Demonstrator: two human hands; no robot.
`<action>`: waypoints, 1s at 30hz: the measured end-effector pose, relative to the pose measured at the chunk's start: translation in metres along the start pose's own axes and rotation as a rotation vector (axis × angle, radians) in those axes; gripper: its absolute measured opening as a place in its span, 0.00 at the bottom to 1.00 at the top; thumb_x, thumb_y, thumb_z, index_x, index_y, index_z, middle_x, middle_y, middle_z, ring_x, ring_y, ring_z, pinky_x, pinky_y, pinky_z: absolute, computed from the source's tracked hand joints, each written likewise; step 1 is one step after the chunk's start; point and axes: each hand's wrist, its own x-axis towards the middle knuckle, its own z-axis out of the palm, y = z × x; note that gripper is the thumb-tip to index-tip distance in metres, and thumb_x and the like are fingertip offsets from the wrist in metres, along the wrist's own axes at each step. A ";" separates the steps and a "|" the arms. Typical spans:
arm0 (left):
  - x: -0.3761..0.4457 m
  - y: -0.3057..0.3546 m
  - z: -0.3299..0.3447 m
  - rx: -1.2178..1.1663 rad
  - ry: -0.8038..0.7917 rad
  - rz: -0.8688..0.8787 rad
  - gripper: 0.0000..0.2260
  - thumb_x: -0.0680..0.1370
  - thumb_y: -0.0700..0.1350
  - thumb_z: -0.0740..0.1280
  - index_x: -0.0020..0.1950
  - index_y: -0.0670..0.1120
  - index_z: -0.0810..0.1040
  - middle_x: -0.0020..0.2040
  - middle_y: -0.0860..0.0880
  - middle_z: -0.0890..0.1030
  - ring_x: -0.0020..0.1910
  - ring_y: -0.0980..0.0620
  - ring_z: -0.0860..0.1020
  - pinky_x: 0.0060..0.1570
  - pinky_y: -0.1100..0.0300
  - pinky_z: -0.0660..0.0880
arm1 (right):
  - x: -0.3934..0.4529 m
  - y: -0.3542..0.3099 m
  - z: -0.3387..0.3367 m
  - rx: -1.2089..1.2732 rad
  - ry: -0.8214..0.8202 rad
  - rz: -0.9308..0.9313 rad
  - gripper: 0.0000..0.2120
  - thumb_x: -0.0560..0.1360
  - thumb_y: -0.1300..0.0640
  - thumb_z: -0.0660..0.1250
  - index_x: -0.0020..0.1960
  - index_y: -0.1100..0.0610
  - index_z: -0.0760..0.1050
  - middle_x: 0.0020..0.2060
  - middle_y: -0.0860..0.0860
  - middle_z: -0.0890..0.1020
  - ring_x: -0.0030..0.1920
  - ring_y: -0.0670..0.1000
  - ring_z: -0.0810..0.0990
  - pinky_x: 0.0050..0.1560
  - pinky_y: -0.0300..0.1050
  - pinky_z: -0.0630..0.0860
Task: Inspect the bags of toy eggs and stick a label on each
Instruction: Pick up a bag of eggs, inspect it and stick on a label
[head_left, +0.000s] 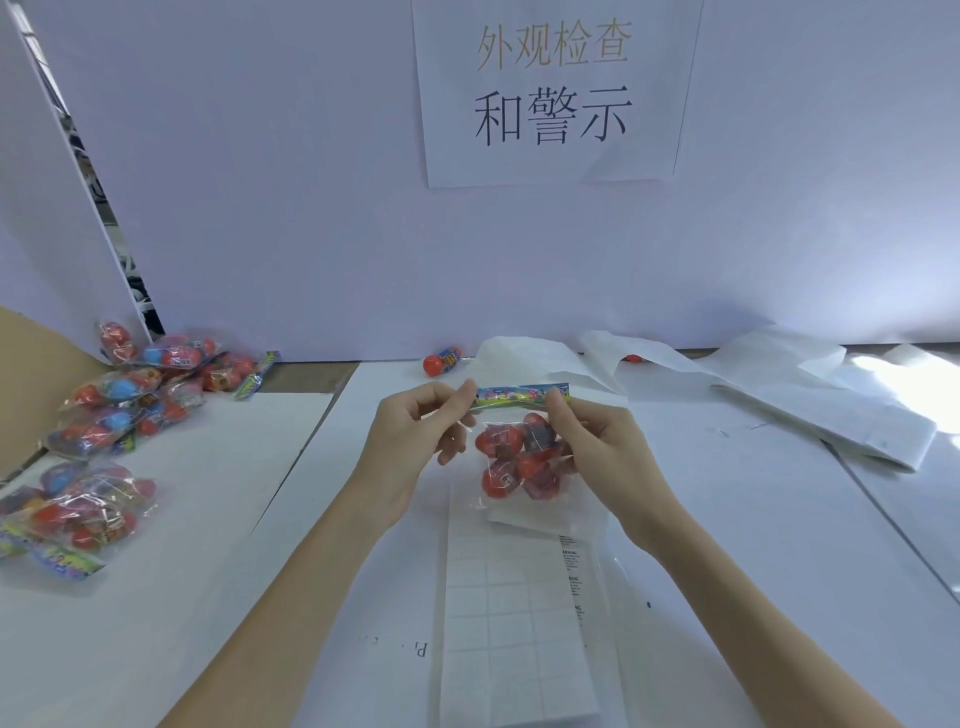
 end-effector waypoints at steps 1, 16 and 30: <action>0.000 0.000 0.001 -0.007 0.012 0.011 0.14 0.81 0.48 0.71 0.36 0.46 0.83 0.34 0.47 0.79 0.29 0.51 0.73 0.29 0.63 0.71 | 0.000 -0.001 0.000 0.024 -0.019 0.019 0.21 0.86 0.44 0.60 0.52 0.56 0.86 0.43 0.59 0.87 0.38 0.50 0.83 0.45 0.49 0.78; 0.000 -0.005 -0.002 0.076 -0.123 -0.038 0.14 0.83 0.55 0.67 0.56 0.46 0.86 0.52 0.46 0.87 0.49 0.47 0.85 0.51 0.52 0.82 | -0.003 -0.005 0.000 0.047 -0.134 0.015 0.17 0.81 0.42 0.68 0.39 0.50 0.83 0.32 0.45 0.79 0.33 0.44 0.74 0.36 0.36 0.71; -0.002 -0.021 0.006 0.534 0.275 0.473 0.08 0.87 0.44 0.60 0.49 0.50 0.73 0.31 0.50 0.75 0.27 0.51 0.71 0.28 0.60 0.69 | -0.007 -0.001 0.009 0.104 -0.255 0.044 0.15 0.86 0.46 0.59 0.66 0.49 0.81 0.48 0.52 0.89 0.47 0.50 0.87 0.48 0.41 0.81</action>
